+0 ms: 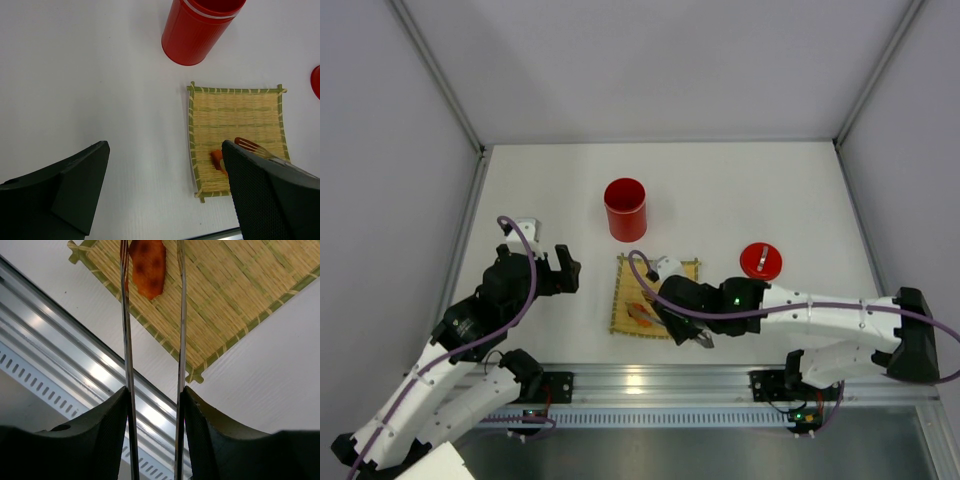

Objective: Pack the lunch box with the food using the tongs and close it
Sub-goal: Pick up the fake food from the plate.

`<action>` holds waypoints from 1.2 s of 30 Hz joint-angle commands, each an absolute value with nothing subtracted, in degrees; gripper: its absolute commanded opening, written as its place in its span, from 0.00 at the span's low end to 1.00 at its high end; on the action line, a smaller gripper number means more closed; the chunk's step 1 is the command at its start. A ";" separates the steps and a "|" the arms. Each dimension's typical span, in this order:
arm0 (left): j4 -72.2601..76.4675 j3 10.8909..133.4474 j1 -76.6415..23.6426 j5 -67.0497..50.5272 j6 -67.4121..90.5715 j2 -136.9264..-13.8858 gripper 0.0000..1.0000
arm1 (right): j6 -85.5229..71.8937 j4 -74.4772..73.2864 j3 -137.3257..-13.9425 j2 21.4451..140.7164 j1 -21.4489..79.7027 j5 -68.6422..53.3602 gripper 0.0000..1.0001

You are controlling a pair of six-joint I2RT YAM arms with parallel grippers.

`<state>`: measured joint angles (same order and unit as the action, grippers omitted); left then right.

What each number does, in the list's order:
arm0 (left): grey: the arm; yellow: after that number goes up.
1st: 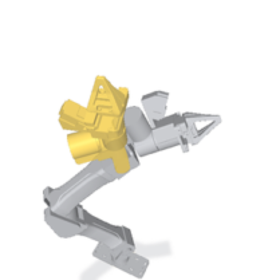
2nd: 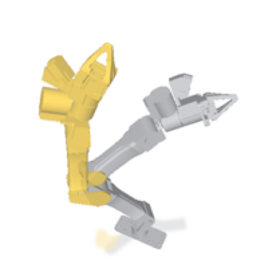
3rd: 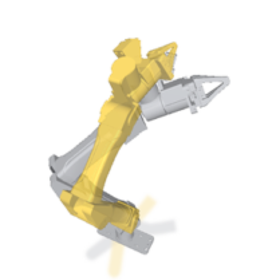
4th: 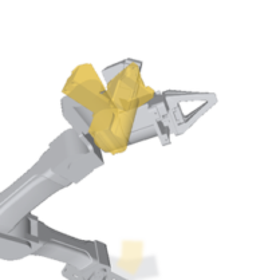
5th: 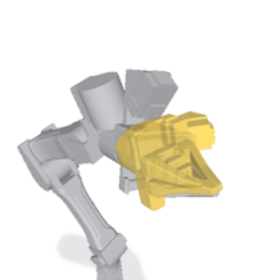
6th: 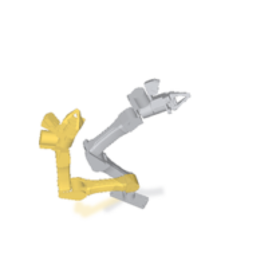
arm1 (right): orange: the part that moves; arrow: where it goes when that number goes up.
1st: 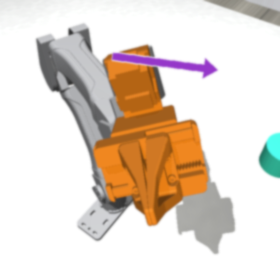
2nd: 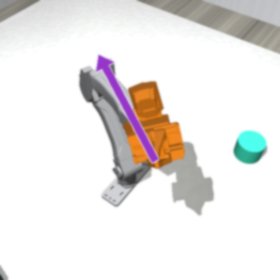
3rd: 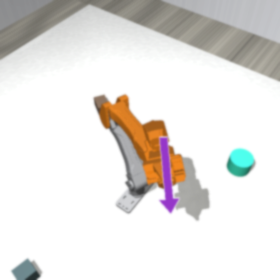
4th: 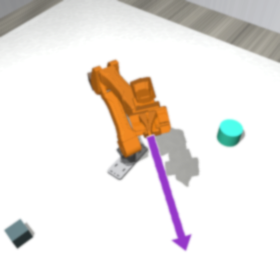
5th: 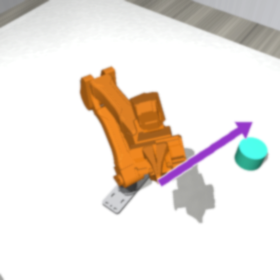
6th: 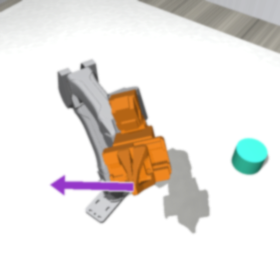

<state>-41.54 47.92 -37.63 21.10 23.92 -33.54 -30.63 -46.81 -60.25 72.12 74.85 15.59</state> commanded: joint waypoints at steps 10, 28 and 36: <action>-40.08 47.55 -37.97 21.97 24.17 -33.49 0.99 | -32.52 -46.41 -58.62 71.28 76.64 14.85 0.45; -40.08 47.55 -38.06 21.97 24.17 -33.40 0.99 | -33.22 -45.62 -57.48 72.51 77.52 14.77 0.43; -40.08 47.55 -38.06 22.06 24.26 -33.57 0.99 | -32.70 -45.61 -59.23 73.04 77.52 15.29 0.33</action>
